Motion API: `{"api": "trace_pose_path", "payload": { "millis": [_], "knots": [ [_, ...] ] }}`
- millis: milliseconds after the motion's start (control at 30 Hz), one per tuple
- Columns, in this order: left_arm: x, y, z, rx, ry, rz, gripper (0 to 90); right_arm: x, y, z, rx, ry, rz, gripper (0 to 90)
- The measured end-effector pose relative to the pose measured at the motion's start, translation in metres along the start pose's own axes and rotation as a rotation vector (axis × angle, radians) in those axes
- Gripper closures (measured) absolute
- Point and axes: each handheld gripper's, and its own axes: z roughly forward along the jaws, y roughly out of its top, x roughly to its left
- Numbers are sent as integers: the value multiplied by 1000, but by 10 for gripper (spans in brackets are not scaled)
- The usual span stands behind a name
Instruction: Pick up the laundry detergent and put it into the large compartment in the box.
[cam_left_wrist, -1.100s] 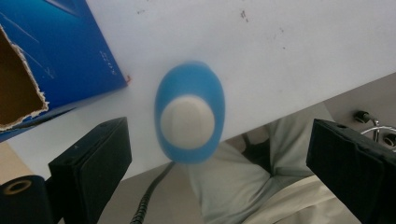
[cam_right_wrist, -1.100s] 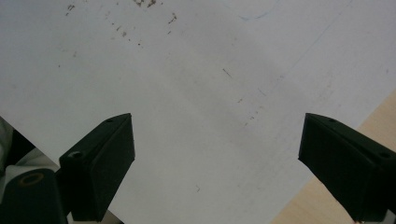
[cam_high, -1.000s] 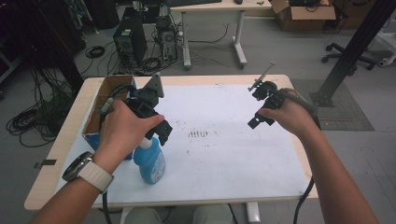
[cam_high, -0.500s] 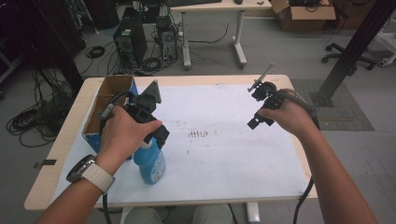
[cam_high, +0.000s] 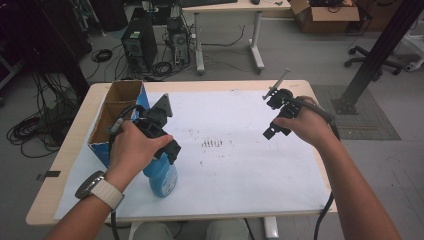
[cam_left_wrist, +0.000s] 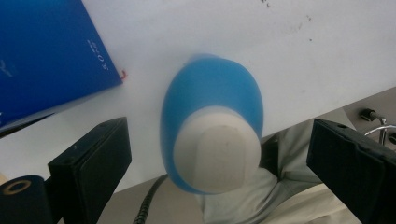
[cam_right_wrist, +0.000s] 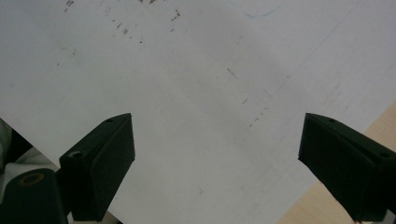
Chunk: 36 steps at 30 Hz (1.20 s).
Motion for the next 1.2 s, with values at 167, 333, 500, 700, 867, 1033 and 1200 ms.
{"api": "trace_pose_path", "payload": {
  "millis": [167,333,500,700,867,1033,1200],
  "knots": [
    [-1,0,5,2,3,-2,73,1,0,1,-1,2,-2,108],
    [-1,-1,12,10,5,0,82,1,0,0,-3,3,0,108],
    [0,-2,15,14,1,-4,95,1,0,0,-3,2,0,108],
    [0,-1,17,14,0,0,111,2,1,1,-5,4,-6,108],
    [0,-1,18,14,0,-1,125,2,1,1,-7,5,-4,108],
    [0,-1,19,14,1,-4,143,2,1,1,-7,3,-2,108],
    [0,-1,20,14,0,-5,152,2,1,1,-10,3,-8,109]
  ]
}}
